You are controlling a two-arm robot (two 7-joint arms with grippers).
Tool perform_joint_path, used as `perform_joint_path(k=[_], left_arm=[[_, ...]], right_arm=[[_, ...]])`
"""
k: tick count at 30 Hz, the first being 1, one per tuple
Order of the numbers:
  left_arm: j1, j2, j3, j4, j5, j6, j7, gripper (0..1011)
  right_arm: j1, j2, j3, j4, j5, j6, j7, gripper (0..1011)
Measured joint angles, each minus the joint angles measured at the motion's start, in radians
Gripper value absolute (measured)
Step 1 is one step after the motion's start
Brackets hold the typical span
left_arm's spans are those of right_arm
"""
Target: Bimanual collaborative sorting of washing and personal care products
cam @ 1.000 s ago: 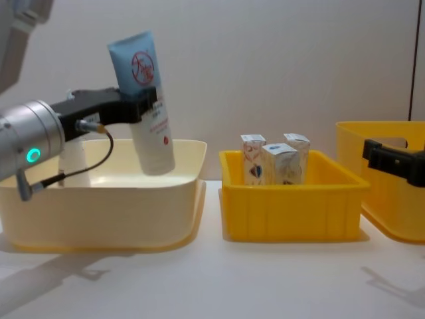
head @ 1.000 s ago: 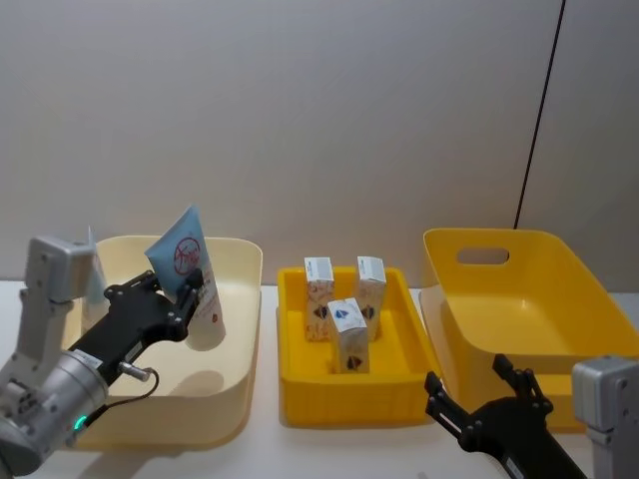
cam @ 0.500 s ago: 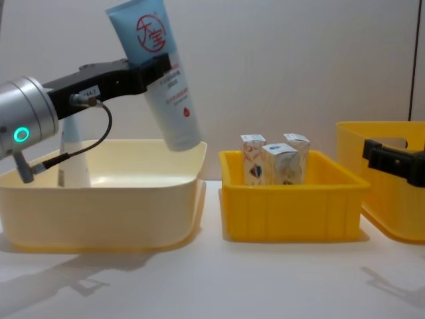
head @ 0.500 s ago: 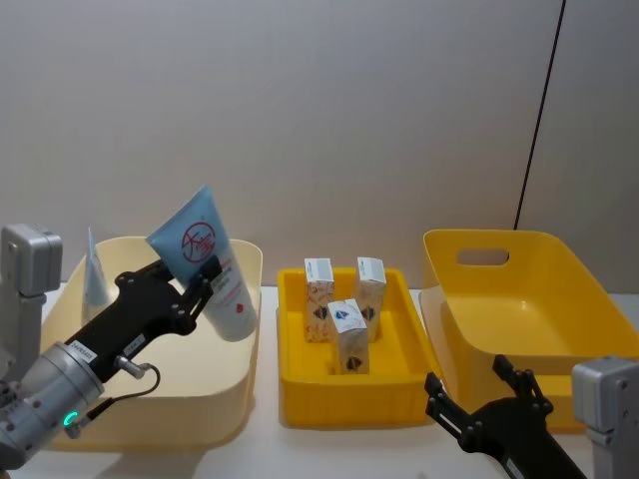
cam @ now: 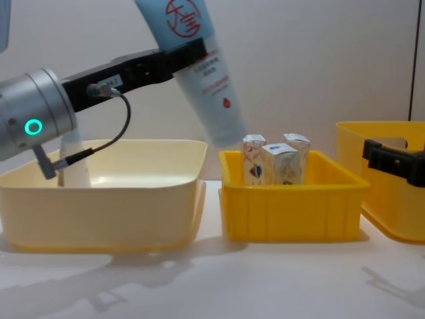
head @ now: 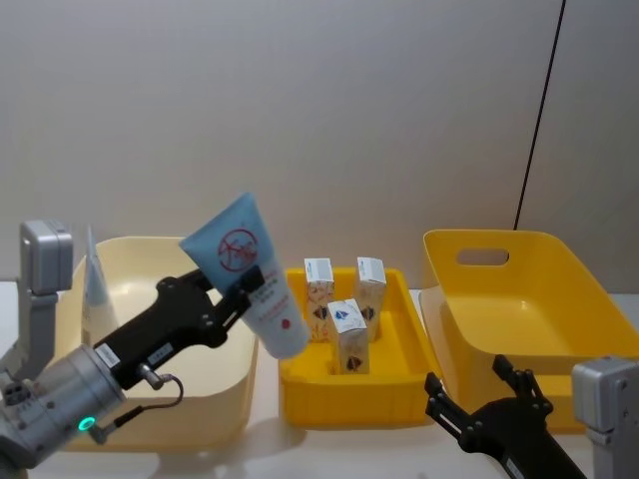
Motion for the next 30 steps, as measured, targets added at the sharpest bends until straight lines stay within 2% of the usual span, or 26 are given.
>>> perform_joint_path(k=[6,11,18,23,30], left_arm=[[-0.018,-0.007,0.028,0.015,-0.048,0.032,-0.079,267],[-0.026,-0.012,0.047,0.023,-0.07,0.05,-0.115,267],[-0.034,-0.017,0.065,0.031,-0.095,0.069,-0.154,266],[-0.037,-0.019,0.072,0.034,-0.104,0.076,-0.168,266],[-0.04,-0.021,0.079,0.036,-0.112,0.083,-0.182,266]], right_arm=[[0.0,0.0,0.0,0.0,0.0,0.0,0.0,1003],[0.0,0.0,0.0,-0.001,0.001,0.001,0.003,1003],[-0.001,0.008,0.002,-0.016,0.022,0.015,0.038,1004],[-0.004,0.026,0.011,-0.041,0.058,0.042,0.085,1003],[-0.013,0.069,0.033,-0.088,0.13,0.108,0.16,1004]])
